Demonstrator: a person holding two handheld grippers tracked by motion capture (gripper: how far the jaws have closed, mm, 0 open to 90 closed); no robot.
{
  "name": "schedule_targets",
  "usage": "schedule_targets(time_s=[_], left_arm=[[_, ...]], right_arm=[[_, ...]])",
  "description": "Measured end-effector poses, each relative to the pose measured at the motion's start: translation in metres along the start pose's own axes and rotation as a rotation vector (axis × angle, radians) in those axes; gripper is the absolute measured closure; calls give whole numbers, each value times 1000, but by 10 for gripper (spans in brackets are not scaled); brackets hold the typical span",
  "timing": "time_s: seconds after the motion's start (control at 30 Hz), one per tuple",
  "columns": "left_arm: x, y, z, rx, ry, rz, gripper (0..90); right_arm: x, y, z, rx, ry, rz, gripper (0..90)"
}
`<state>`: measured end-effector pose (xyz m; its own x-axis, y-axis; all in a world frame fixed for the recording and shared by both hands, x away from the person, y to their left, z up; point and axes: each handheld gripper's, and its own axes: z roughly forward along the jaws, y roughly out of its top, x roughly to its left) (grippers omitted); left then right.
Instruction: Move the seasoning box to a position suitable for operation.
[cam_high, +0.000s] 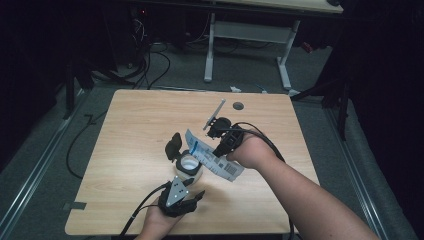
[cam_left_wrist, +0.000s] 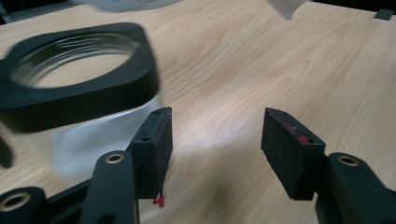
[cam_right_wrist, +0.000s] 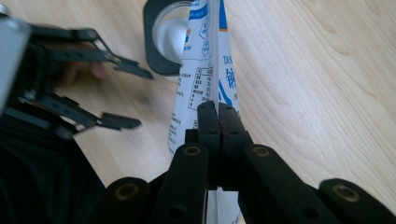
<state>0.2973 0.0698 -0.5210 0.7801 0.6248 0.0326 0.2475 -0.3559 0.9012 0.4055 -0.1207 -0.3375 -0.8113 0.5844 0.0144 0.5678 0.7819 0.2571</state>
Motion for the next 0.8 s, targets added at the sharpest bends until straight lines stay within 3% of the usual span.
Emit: schedule_targets(time_s=[0.37,0.8], left_arm=[[33,-14,-25,-12,42,-70,438],[62,-23,-41,-31,87,-138,440]], right_arm=[[-14,-20,-1,-9,-24,43,900],[-35,-52,16,-24,-59,99,900]])
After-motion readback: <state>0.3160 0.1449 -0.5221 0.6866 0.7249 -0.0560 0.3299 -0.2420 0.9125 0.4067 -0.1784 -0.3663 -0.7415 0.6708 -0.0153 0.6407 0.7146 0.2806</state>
